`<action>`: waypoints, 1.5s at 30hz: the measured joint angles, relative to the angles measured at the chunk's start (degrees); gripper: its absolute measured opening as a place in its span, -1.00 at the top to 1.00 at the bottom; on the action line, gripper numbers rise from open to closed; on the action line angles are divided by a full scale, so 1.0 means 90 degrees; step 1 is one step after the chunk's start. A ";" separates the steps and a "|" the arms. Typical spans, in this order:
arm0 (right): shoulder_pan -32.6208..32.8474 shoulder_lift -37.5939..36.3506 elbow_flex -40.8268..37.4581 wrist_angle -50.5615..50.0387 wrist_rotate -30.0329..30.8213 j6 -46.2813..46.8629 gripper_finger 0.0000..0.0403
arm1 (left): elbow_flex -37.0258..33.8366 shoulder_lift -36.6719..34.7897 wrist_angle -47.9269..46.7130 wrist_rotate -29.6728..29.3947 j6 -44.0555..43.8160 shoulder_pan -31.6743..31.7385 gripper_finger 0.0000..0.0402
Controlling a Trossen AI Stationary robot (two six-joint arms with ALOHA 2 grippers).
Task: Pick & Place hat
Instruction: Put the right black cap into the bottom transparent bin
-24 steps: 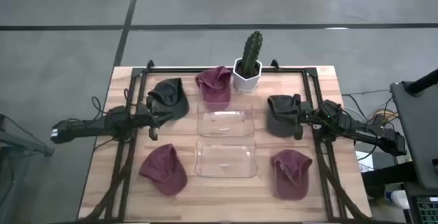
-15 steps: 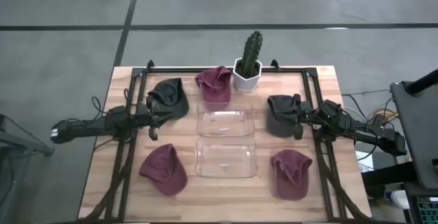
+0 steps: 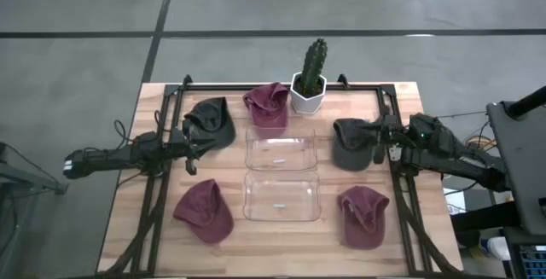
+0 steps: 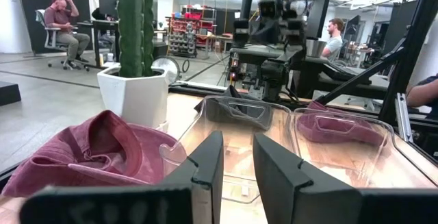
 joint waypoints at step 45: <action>0.0013 0.4587 0.2281 -0.6590 0.0725 0.8310 -0.14 | 0.0005 0.0012 -0.0128 -0.0001 -0.0005 -0.0002 0.63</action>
